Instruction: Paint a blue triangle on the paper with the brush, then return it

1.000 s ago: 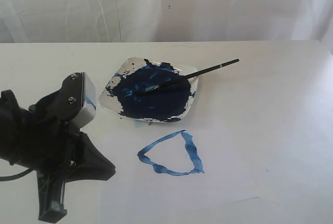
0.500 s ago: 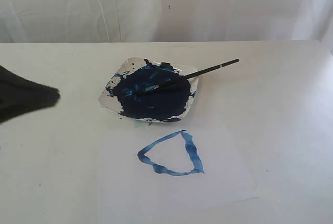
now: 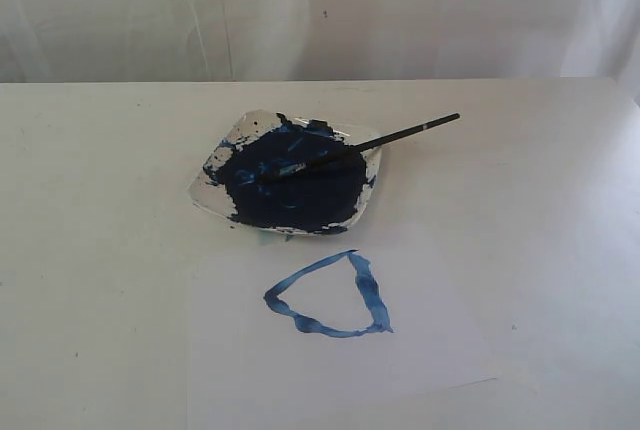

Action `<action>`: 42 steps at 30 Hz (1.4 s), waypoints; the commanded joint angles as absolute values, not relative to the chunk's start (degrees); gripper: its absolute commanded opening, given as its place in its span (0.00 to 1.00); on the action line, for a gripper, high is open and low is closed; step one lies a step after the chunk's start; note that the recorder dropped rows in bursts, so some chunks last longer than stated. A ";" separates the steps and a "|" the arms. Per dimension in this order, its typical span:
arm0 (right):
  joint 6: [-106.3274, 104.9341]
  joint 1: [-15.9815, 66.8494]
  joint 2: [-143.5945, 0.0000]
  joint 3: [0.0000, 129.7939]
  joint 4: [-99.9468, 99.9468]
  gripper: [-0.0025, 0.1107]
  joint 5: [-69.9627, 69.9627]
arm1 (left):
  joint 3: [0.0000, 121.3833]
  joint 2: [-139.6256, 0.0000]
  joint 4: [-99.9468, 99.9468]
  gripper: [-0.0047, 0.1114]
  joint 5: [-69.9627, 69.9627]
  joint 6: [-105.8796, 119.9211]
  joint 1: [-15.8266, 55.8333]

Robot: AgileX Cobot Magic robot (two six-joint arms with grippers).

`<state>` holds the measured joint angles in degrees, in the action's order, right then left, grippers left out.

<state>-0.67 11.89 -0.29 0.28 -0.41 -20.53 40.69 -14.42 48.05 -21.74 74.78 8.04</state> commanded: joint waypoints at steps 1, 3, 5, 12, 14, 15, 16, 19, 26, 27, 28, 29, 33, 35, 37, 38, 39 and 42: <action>-0.91 12.01 0.00 0.00 -0.53 0.02 -20.07 | 40.77 -8.87 48.76 0.04 -21.44 74.76 5.22; -0.91 12.01 0.00 0.00 -0.40 0.02 -20.07 | 40.77 -6.17 48.76 0.04 -21.44 74.76 2.19; -0.91 12.01 0.00 0.00 -0.40 0.02 -20.07 | 40.77 -4.29 48.76 0.04 -21.44 74.76 0.33; -0.91 12.01 0.00 0.00 -0.40 0.02 -20.07 | 40.77 0.00 48.76 0.04 -21.78 74.76 0.06; -0.91 12.01 0.00 0.00 -0.40 0.02 -20.07 | 40.77 0.00 48.76 0.04 -21.90 74.76 0.06; -0.91 12.01 0.00 0.00 -0.40 0.02 -20.07 | 40.77 0.00 48.76 0.04 -21.90 74.76 0.06; -0.91 12.01 0.00 0.00 -0.40 0.02 -20.07 | 40.77 0.00 48.76 0.04 -21.90 74.76 0.06; -0.91 12.01 0.00 0.00 -0.40 0.02 -20.07 | 40.77 0.00 48.76 0.04 -22.02 74.76 0.06; -0.91 12.01 0.00 0.00 -0.40 0.02 -20.07 | 40.62 0.00 48.76 0.04 -22.03 74.76 0.06; -0.91 12.01 0.00 0.00 -0.40 0.02 -20.07 | 40.53 0.00 48.76 0.04 -22.03 74.76 0.06; -0.91 12.01 0.00 0.00 -0.40 0.02 -20.07 | 40.31 0.00 48.76 0.04 -22.03 74.76 0.06; -0.91 12.01 0.00 0.00 -0.40 0.02 -20.07 | 39.51 0.00 48.76 0.04 -21.87 74.76 0.06; -0.91 12.01 0.00 0.00 -0.40 0.02 -20.07 | 35.32 0.00 48.76 0.04 -21.87 74.76 0.06; -0.91 12.01 0.00 0.00 -0.40 0.02 -20.07 | 32.52 0.00 48.76 0.04 -21.87 74.76 0.06; -0.91 12.01 0.00 0.00 -0.40 0.02 -20.07 | 29.54 0.00 48.10 0.04 -21.77 74.76 0.06; -0.91 12.01 0.00 0.00 -0.40 0.02 -20.07 | 28.44 0.00 47.44 0.04 -21.74 74.94 0.06; -0.91 12.01 0.00 0.00 -0.40 0.02 -20.07 | 27.05 0.00 46.67 0.04 -21.64 74.94 0.06; -0.91 12.01 0.00 0.00 -0.40 0.02 -20.07 | 23.11 0.00 45.67 0.04 -20.97 73.49 0.06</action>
<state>-0.67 11.89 -0.29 0.28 -0.41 -20.53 26.26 -0.34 45.73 -21.66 74.99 0.11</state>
